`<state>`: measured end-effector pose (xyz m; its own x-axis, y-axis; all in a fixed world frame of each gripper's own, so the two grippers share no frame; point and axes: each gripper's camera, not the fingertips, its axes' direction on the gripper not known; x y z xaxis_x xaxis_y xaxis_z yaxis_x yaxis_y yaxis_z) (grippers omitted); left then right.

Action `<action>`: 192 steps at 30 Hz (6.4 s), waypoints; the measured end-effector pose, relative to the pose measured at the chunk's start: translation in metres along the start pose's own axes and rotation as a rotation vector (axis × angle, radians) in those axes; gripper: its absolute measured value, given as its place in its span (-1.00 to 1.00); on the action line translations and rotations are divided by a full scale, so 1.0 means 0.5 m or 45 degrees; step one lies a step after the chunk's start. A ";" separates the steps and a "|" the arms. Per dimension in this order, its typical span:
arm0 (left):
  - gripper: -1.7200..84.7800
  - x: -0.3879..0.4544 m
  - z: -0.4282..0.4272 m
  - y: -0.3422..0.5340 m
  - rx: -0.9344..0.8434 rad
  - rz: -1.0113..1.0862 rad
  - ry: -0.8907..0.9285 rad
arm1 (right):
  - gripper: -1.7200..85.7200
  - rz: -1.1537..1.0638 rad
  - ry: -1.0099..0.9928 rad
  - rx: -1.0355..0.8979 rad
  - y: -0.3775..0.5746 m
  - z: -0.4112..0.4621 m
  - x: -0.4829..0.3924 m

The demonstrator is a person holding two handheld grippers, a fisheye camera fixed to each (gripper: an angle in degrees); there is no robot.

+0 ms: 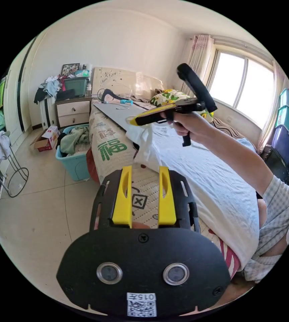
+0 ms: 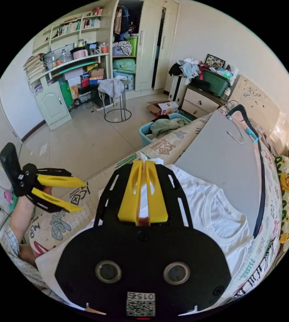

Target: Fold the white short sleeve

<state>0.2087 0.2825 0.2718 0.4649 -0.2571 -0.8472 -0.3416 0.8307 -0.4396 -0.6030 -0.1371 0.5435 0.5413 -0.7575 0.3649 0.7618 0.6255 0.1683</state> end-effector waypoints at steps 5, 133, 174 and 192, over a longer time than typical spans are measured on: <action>-0.65 0.007 0.040 -0.039 -0.037 0.041 0.044 | -0.97 0.105 -0.167 0.062 0.050 -0.041 0.092; -0.91 0.550 -0.298 -0.265 0.050 0.582 -0.042 | -0.88 -0.084 0.063 0.288 0.760 -1.041 0.052; -0.94 0.499 -0.456 0.173 0.140 0.230 -0.085 | -0.75 -0.179 -0.157 0.246 1.275 -1.054 -0.447; -0.93 0.087 -0.281 0.073 -0.016 -0.663 0.311 | -0.76 -0.536 -0.164 -0.022 1.041 -0.745 -0.750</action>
<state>0.1019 0.2324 0.1769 0.3731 -0.7387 -0.5614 -0.1286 0.5581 -0.8198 -0.2771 0.4029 0.1529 0.1346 -0.9154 0.3794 0.9130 0.2634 0.3114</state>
